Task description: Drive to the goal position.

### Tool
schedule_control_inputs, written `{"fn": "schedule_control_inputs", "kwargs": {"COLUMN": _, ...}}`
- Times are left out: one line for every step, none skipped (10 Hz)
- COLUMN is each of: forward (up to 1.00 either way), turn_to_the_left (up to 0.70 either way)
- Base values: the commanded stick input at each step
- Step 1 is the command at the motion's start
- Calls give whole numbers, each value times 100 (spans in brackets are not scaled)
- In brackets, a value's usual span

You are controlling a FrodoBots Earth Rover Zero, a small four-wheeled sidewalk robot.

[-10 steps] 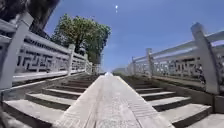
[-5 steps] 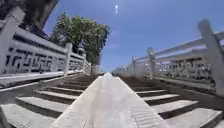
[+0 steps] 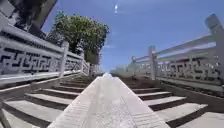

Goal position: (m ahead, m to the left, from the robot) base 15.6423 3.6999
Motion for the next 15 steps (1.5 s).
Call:
{"fn": "schedule_control_inputs", "kwargs": {"forward": 45, "turn_to_the_left": 0}}
{"fn": "schedule_control_inputs", "kwargs": {"forward": 45, "turn_to_the_left": 0}}
{"fn": "schedule_control_inputs", "kwargs": {"forward": 45, "turn_to_the_left": 0}}
{"fn": "schedule_control_inputs", "kwargs": {"forward": 45, "turn_to_the_left": 0}}
{"fn": "schedule_control_inputs", "kwargs": {"forward": 45, "turn_to_the_left": 0}}
{"fn": "schedule_control_inputs", "kwargs": {"forward": 45, "turn_to_the_left": 0}}
{"fn": "schedule_control_inputs", "kwargs": {"forward": 45, "turn_to_the_left": 0}}
{"fn": "schedule_control_inputs", "kwargs": {"forward": 45, "turn_to_the_left": 0}}
{"fn": "schedule_control_inputs", "kwargs": {"forward": 45, "turn_to_the_left": 0}}
{"fn": "schedule_control_inputs", "kwargs": {"forward": 45, "turn_to_the_left": 0}}
{"fn": "schedule_control_inputs", "kwargs": {"forward": 45, "turn_to_the_left": 0}}
{"fn": "schedule_control_inputs", "kwargs": {"forward": 45, "turn_to_the_left": 0}}
{"fn": "schedule_control_inputs", "kwargs": {"forward": 45, "turn_to_the_left": 3}}
{"fn": "schedule_control_inputs", "kwargs": {"forward": 45, "turn_to_the_left": 23}}
{"fn": "schedule_control_inputs", "kwargs": {"forward": 45, "turn_to_the_left": 27}}
